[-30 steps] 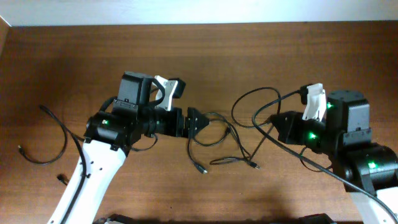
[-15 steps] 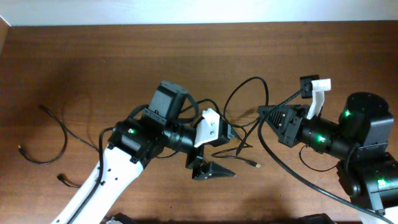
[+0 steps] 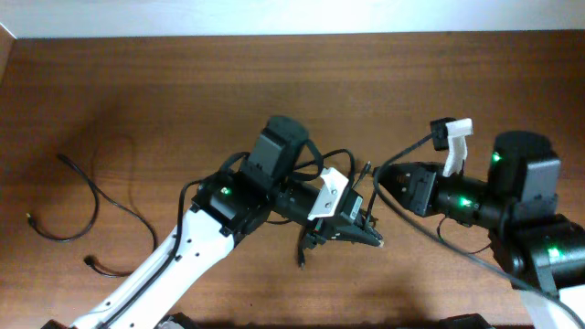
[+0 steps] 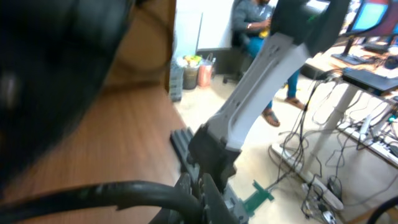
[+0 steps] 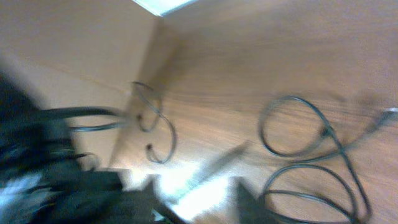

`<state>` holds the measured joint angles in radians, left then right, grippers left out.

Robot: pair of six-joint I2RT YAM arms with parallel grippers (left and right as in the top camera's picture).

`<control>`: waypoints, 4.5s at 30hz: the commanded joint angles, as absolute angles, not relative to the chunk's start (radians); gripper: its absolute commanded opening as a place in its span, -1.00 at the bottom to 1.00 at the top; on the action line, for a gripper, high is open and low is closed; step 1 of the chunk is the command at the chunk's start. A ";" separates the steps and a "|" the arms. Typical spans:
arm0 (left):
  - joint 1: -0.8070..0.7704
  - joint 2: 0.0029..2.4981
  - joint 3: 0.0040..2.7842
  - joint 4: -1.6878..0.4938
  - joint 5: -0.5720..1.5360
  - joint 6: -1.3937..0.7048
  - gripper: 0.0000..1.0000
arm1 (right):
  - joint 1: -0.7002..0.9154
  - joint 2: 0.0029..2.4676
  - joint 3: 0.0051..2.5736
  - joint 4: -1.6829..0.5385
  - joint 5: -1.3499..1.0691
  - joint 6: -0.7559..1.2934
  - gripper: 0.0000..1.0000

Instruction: Untangle cables

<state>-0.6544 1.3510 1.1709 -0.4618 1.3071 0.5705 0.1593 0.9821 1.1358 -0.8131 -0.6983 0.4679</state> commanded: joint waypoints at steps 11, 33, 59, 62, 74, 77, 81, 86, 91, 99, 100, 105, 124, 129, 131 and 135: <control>-0.260 1.076 1.195 0.777 0.968 -0.775 -1.00 | 0.156 1.017 1.137 -0.995 -0.275 0.448 0.93; -0.400 1.155 1.196 0.264 0.862 -1.187 -1.00 | 0.156 1.282 1.137 -0.909 -0.421 0.336 0.94; 0.011 1.156 1.196 0.660 0.868 -1.371 -1.00 | 0.158 1.766 1.089 -0.871 -1.044 -0.928 1.00; 0.010 1.157 1.196 0.656 0.830 -1.371 -1.00 | 0.228 1.770 1.089 -0.865 -1.043 -0.990 0.94; 0.046 1.156 1.196 0.589 1.046 -1.259 -1.00 | 0.111 1.702 1.117 -0.774 -0.773 -0.372 -0.92; 0.134 1.156 1.196 0.590 1.100 -1.264 -1.00 | -0.114 1.581 1.144 -0.865 -0.765 -0.297 -0.92; 0.276 1.156 1.196 0.589 1.130 -1.355 -1.00 | -0.408 1.500 1.144 -0.945 -0.748 -0.297 -0.92; 0.421 1.163 1.196 0.588 1.137 -1.314 -1.00 | -0.601 1.499 1.144 -1.013 -0.823 -0.298 -0.92; 0.481 1.320 1.196 0.348 1.137 -1.056 -1.00 | -0.595 1.499 1.144 -1.044 -0.827 -0.309 -0.92; 0.486 1.498 1.196 -0.236 0.477 -0.760 -1.00 | -0.595 1.499 1.144 -1.069 -0.827 -0.309 -0.92; 0.502 1.498 1.196 -0.249 0.373 -0.760 -1.00 | -0.595 1.499 1.144 -1.071 -0.827 -0.309 -0.92; 0.672 1.498 1.196 -0.123 0.265 -0.772 -1.00 | -0.595 1.499 1.144 -1.071 -0.826 -0.309 -0.92; 0.658 1.498 1.196 -0.569 0.748 -0.684 0.97 | -0.595 1.499 1.144 -1.106 -0.856 -0.353 -0.92; 0.183 1.498 1.196 -0.623 0.869 -0.201 0.98 | -0.429 1.499 1.144 -1.164 -1.044 -0.524 -0.92; -0.003 1.498 1.196 -0.628 0.869 0.036 0.97 | -0.307 1.499 1.144 -1.163 -1.044 -0.525 -0.92; -0.313 1.498 1.196 -0.741 0.809 0.486 0.98 | -0.161 1.499 1.144 -1.174 -1.045 -0.552 -0.92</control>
<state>-0.1951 1.4982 1.1957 -0.7055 0.8509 0.1833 -0.2066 1.5188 1.1316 -1.1645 -1.0161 -0.5102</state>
